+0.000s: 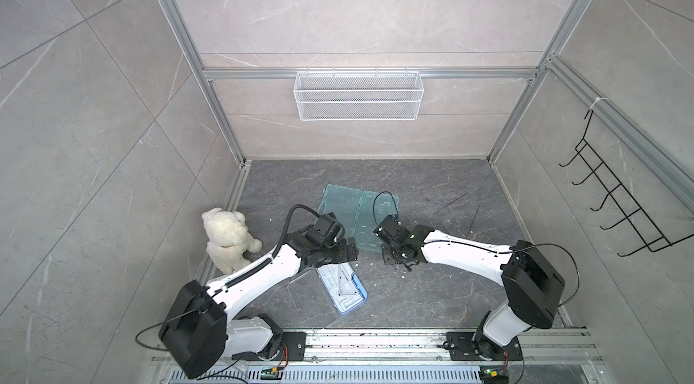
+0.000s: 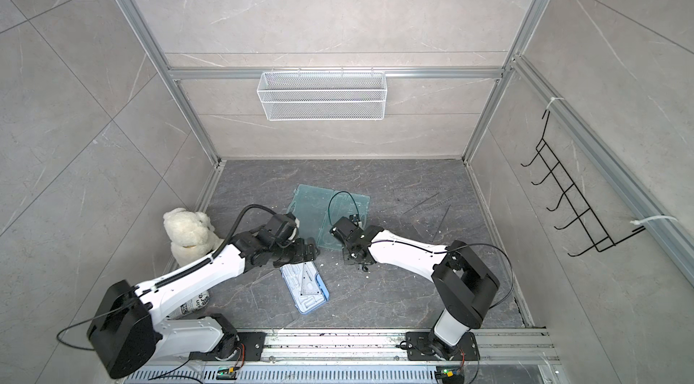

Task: Open the ruler set and take out the ruler
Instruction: Place the ruler at the center of the board.

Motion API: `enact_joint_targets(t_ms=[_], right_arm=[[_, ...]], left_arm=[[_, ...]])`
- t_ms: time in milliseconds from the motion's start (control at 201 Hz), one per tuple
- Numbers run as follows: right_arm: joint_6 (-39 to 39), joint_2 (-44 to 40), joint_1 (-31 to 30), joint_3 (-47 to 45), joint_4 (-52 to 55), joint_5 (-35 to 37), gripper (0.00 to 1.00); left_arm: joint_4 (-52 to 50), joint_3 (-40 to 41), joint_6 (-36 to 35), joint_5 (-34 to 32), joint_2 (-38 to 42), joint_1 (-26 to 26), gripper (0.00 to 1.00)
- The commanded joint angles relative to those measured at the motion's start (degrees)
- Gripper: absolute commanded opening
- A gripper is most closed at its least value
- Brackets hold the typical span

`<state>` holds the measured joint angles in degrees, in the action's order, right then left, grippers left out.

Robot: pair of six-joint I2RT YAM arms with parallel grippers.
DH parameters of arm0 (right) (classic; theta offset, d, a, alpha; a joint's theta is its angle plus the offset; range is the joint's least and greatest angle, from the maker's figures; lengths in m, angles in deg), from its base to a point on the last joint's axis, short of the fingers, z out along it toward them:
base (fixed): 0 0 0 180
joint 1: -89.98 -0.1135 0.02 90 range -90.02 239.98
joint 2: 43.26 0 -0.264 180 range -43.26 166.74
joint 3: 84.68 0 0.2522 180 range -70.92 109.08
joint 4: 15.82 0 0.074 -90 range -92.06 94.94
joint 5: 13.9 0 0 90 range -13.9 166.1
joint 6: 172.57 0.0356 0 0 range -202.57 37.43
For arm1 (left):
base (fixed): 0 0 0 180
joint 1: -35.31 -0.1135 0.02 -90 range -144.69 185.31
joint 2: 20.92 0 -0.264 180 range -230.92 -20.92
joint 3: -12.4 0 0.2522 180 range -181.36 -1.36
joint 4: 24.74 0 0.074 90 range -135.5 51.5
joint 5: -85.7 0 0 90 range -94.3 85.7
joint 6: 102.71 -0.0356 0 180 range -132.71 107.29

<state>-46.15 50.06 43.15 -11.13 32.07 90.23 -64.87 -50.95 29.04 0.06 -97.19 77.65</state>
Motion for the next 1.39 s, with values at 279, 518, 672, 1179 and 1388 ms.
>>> enact_joint_targets(t_ms=[279,518,672,1179,1388], right_arm=[[-2.7,-4.8,16.2,-6.3,2.9,1.3,0.32],[-4.4,-5.0,27.2,-7.1,4.3,1.6,0.32],[-5.9,-4.5,35.0,-8.1,3.2,-0.4,0.32],[-4.1,-5.0,56.6,-11.5,1.2,-6.6,0.32],[-2.7,-4.9,60.5,-13.0,1.0,-4.9,0.32]], left_arm=[[8.9,-14.1,-5.4,2.4,-17.3,7.8,1.0],[8.9,-18.4,-7.5,3.0,-22.2,11.1,1.0],[8.8,-18.8,-8.5,2.9,-22.3,11.6,1.0],[9.7,-18.3,-10.4,4.0,-22.2,11.6,1.0],[10.3,-17.6,-11.0,4.4,-21.7,11.6,1.0]])
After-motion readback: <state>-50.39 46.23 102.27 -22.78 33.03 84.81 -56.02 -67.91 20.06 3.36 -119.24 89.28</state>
